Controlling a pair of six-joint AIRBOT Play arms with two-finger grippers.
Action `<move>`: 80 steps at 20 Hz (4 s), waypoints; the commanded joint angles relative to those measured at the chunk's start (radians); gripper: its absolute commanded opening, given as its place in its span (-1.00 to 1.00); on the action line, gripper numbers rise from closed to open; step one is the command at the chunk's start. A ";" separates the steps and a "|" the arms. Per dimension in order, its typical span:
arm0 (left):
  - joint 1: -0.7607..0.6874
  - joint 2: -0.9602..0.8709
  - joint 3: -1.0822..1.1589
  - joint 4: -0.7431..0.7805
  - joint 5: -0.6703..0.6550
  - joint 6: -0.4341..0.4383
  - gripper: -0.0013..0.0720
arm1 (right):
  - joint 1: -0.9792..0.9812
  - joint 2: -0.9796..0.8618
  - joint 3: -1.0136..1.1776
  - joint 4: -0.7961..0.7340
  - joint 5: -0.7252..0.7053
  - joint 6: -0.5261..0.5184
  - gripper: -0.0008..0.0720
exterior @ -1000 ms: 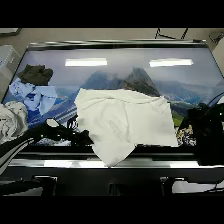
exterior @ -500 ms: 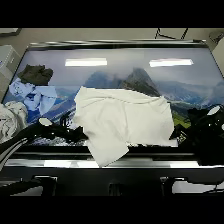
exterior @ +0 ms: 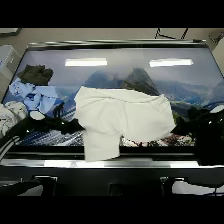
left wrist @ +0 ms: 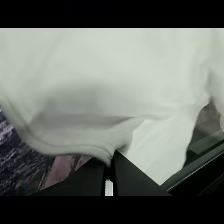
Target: Fold the clothes and pants, and hang the long-sleeved shirts on hangers.
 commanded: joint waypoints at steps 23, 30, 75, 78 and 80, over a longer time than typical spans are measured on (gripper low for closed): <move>0.240 0.507 1.284 0.307 0.040 -0.130 -0.91 | 0.000 0.665 1.099 0.060 -0.144 0.097 -0.89; 0.185 0.215 0.856 0.349 -0.266 -0.148 -0.91 | 0.203 0.296 0.625 -0.068 0.147 0.106 -0.89; 0.158 -0.181 0.409 0.517 -0.233 -0.168 0.59 | 0.300 -0.128 0.325 -0.219 0.062 0.139 0.27; 0.266 -0.137 0.458 0.518 -0.432 -0.064 0.60 | 0.179 -0.084 0.398 -0.235 0.209 0.132 0.60; 0.344 -0.071 0.354 0.521 -0.465 -0.047 0.40 | 0.093 -0.027 0.334 -0.239 0.229 0.155 0.60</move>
